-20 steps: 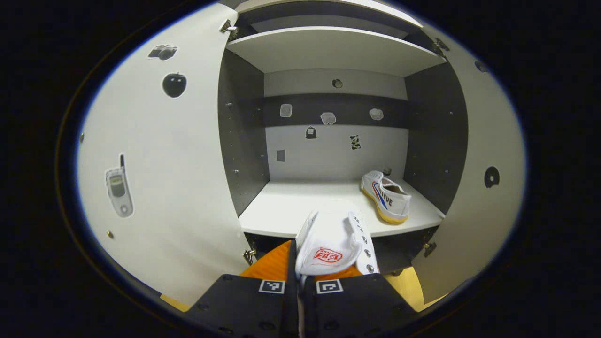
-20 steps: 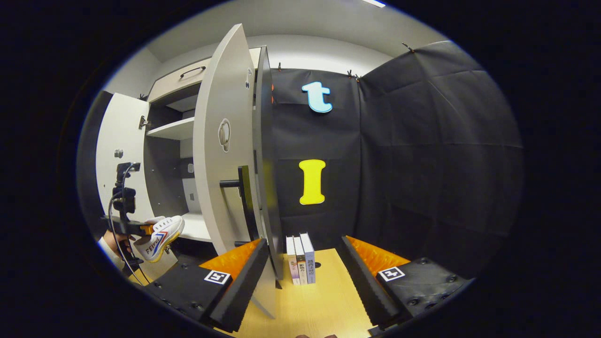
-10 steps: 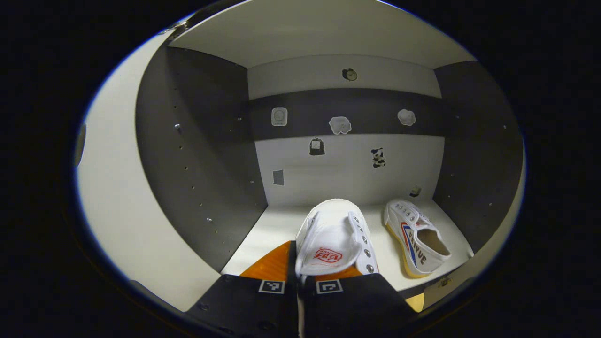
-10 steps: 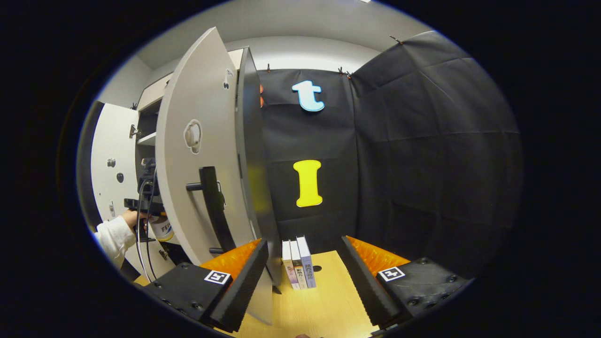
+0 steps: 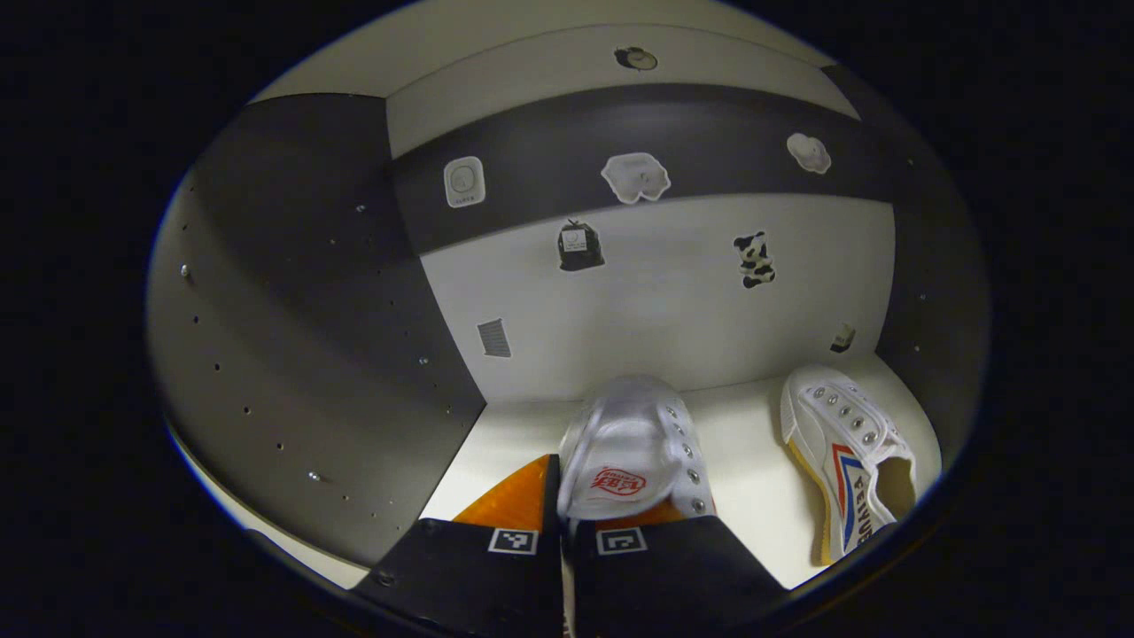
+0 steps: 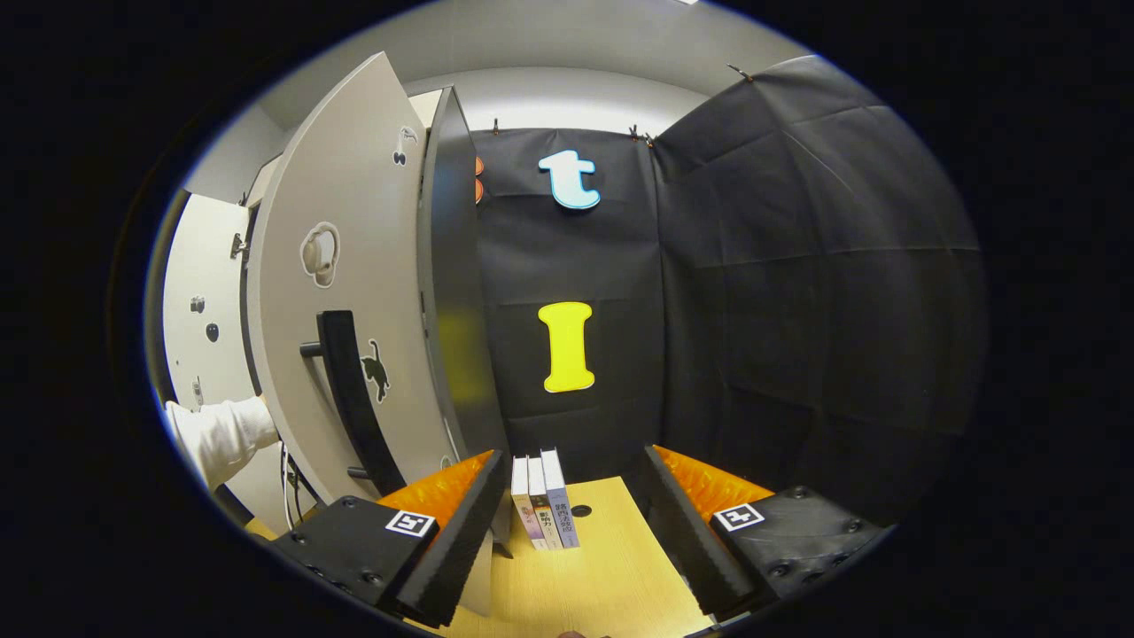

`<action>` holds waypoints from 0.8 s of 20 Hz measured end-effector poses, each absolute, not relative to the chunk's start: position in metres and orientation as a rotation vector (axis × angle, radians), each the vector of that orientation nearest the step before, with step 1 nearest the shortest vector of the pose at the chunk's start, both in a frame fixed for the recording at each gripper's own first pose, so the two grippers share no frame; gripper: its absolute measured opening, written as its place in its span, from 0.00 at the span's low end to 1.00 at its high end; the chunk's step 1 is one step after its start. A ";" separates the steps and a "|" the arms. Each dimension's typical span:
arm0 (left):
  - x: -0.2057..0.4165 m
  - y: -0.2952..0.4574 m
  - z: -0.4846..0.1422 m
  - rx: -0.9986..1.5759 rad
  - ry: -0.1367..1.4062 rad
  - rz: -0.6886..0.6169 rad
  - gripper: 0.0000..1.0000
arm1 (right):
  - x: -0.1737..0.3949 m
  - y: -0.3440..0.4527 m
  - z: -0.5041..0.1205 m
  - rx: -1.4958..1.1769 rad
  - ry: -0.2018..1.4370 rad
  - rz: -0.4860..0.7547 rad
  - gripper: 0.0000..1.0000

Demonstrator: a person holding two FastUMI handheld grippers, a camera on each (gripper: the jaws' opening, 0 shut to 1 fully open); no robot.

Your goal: Grab one shoe with the right hand and put it into the shoe cabinet, grab the other shoe with the left hand and put it into the shoe cabinet; then close the right door with the right hand and the left door with the left hand.

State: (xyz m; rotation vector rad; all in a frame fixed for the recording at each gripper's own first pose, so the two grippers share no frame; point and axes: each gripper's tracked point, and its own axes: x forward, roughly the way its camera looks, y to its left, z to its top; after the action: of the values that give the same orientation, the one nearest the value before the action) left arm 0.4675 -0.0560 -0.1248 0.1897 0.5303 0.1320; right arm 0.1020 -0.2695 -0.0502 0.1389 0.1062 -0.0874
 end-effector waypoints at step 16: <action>0.426 -0.054 -0.106 0.183 0.458 0.091 0.94 | 0.079 -0.259 -0.038 0.140 0.094 -0.112 0.98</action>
State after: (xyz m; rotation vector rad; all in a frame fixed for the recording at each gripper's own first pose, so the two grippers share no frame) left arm 0.4262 -0.0543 -0.1057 0.1835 0.4583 0.0908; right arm 0.0788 -0.2587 -0.0381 0.1402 0.0943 -0.1117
